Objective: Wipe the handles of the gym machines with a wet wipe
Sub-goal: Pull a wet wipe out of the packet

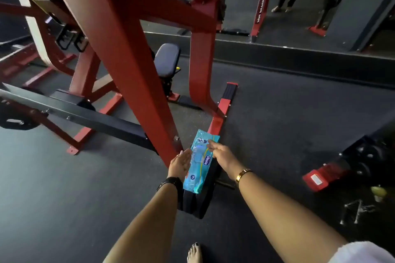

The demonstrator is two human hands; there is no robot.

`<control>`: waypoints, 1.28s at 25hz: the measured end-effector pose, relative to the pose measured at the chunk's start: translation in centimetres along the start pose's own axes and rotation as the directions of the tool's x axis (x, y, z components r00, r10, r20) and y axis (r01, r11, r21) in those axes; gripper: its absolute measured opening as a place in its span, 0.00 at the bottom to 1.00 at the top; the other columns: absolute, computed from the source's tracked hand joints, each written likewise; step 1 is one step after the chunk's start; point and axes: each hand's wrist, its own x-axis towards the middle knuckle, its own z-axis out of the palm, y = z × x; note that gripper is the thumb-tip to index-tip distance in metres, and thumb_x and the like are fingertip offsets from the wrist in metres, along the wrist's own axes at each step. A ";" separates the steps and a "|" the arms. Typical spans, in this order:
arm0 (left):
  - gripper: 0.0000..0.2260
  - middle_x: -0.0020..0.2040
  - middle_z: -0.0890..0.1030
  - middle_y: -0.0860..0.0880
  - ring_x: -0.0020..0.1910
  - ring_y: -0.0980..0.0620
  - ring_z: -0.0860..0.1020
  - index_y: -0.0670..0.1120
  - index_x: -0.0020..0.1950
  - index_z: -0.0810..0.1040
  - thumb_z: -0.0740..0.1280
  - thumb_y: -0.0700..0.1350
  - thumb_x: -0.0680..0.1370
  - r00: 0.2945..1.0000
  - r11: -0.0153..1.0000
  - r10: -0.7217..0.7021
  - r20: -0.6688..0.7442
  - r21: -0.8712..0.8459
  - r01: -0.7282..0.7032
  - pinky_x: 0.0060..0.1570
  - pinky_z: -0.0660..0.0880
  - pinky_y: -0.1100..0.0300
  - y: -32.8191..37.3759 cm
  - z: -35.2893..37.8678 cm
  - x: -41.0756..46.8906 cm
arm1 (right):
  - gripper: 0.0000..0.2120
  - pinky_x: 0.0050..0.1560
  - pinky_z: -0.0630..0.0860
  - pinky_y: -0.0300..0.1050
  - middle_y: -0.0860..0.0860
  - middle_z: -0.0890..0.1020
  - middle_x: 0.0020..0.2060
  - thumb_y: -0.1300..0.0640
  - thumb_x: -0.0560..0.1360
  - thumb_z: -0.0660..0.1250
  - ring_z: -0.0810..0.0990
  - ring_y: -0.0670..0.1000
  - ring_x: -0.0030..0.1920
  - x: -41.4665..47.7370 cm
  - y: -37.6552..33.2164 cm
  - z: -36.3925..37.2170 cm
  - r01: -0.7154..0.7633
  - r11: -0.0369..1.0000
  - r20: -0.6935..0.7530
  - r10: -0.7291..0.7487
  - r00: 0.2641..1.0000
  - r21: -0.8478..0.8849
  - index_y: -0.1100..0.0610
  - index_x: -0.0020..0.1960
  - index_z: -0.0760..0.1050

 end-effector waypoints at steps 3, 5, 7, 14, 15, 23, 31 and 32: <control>0.18 0.69 0.72 0.39 0.56 0.48 0.77 0.34 0.68 0.69 0.53 0.44 0.84 1.000 1.000 -0.007 -0.004 0.026 0.007 0.50 0.73 0.67 -0.3 0.3 1.6 | 0.22 0.71 0.61 0.41 0.54 0.71 0.69 0.70 0.78 0.52 0.68 0.51 0.69 2.0 0.9 0.4 -0.051 0.999 -0.013 0.051 0.999 0.019 0.63 0.72 0.65; 0.18 0.69 0.72 0.44 0.64 0.47 0.74 0.39 0.68 0.70 0.53 0.46 0.84 1.000 0.994 -0.021 0.022 0.109 0.018 0.57 0.71 0.64 -0.9 0.4 2.7 | 0.22 0.69 0.60 0.39 0.53 0.70 0.69 0.70 0.79 0.54 0.67 0.51 0.70 3.3 1.6 0.5 -0.078 0.997 -0.031 0.079 0.996 0.010 0.62 0.72 0.65; 0.17 0.66 0.73 0.48 0.69 0.47 0.69 0.42 0.69 0.69 0.55 0.47 0.83 0.998 0.977 -0.055 0.004 0.204 0.053 0.63 0.67 0.56 -1.3 0.0 3.8 | 0.23 0.69 0.60 0.37 0.53 0.69 0.70 0.69 0.78 0.54 0.67 0.51 0.70 4.3 2.8 0.8 -0.090 0.995 -0.043 0.088 0.995 -0.037 0.60 0.73 0.64; 0.14 0.61 0.71 0.54 0.45 0.56 0.73 0.50 0.63 0.72 0.54 0.52 0.83 0.984 0.951 -0.177 -0.024 0.254 0.177 0.53 0.68 0.58 -2.3 0.5 5.0 | 0.22 0.61 0.72 0.45 0.58 0.77 0.62 0.67 0.75 0.59 0.76 0.57 0.61 6.6 4.5 1.7 -0.140 0.968 -0.084 0.125 0.989 -0.209 0.60 0.70 0.68; 0.16 0.62 0.71 0.53 0.45 0.56 0.72 0.49 0.66 0.71 0.54 0.53 0.83 0.984 0.950 -0.176 -0.029 0.258 0.177 0.54 0.67 0.57 -2.4 0.3 5.4 | 0.21 0.57 0.72 0.44 0.58 0.78 0.59 0.68 0.76 0.58 0.77 0.56 0.58 6.7 4.5 1.8 -0.145 0.969 -0.092 0.128 0.987 -0.202 0.62 0.69 0.68; 0.16 0.59 0.74 0.47 0.47 0.54 0.74 0.49 0.68 0.68 0.55 0.52 0.83 0.986 0.941 -0.165 -0.039 0.295 0.169 0.44 0.71 0.61 -3.1 -0.5 6.7 | 0.12 0.62 0.73 0.46 0.57 0.81 0.55 0.68 0.77 0.60 0.78 0.54 0.58 7.6 5.5 2.8 -0.196 0.976 -0.097 0.187 0.978 -0.099 0.64 0.56 0.79; 0.12 0.41 0.76 0.48 0.36 0.54 0.73 0.48 0.42 0.71 0.71 0.34 0.73 0.998 0.803 0.035 -0.052 0.596 0.003 0.37 0.71 0.64 -4.9 -1.2 8.3 | 0.11 0.46 0.71 0.38 0.57 0.81 0.52 0.70 0.72 0.64 0.78 0.51 0.46 8.8 6.1 3.2 -0.183 0.919 -0.249 0.097 0.964 -0.349 0.57 0.37 0.78; 0.13 0.39 0.76 0.47 0.34 0.54 0.73 0.49 0.41 0.71 0.70 0.33 0.73 0.998 0.784 0.042 -0.036 0.620 -0.011 0.35 0.71 0.65 -4.9 -1.1 8.2 | 0.07 0.47 0.72 0.39 0.57 0.79 0.53 0.67 0.73 0.65 0.78 0.52 0.48 8.9 6.3 3.2 -0.173 0.894 -0.267 0.063 0.962 -0.413 0.58 0.40 0.78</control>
